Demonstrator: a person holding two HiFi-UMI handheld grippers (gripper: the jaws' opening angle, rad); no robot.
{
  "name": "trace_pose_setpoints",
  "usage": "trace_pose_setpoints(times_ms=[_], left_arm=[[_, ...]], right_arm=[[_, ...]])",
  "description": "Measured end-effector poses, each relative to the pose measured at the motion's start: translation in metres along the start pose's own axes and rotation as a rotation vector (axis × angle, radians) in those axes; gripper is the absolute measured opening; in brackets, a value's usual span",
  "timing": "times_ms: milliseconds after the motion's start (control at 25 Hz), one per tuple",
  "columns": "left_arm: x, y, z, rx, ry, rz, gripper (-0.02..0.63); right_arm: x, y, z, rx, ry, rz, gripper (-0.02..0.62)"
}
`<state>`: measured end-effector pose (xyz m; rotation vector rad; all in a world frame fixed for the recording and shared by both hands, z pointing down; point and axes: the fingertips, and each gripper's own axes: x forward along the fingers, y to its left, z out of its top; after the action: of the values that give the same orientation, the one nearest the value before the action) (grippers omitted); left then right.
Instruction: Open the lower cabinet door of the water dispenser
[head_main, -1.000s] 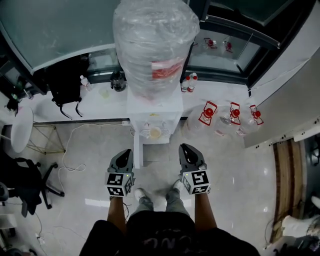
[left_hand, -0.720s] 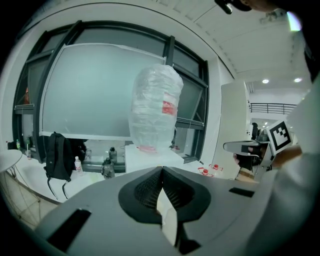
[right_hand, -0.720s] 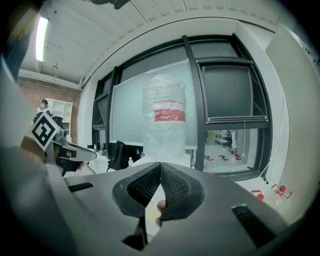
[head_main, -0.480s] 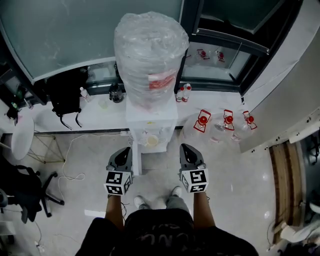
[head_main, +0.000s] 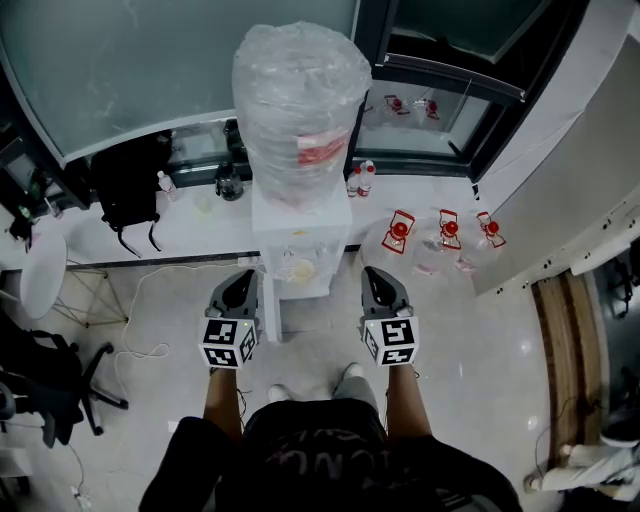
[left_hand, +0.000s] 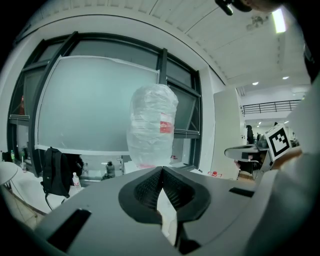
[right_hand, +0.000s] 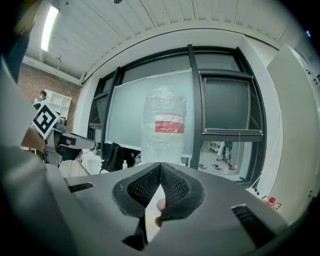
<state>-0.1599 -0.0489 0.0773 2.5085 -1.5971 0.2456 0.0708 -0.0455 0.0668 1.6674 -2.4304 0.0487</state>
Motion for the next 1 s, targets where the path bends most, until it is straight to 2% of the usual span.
trace_pose_setpoints(times_ms=[400,520,1000], left_arm=[[-0.011,-0.007,0.017,0.018,-0.063,-0.062,0.009],[-0.015,-0.003,0.019,0.039,-0.06,-0.053,0.01],[-0.028,0.003,0.019,0.033,-0.078,-0.088,0.01]], right_arm=[[-0.013,0.013,0.012,-0.048,-0.003,-0.032,0.012],[-0.015,0.017,0.015,-0.053,-0.009,-0.045,0.012],[-0.025,0.032,0.017,-0.044,-0.008,-0.087,0.012]])
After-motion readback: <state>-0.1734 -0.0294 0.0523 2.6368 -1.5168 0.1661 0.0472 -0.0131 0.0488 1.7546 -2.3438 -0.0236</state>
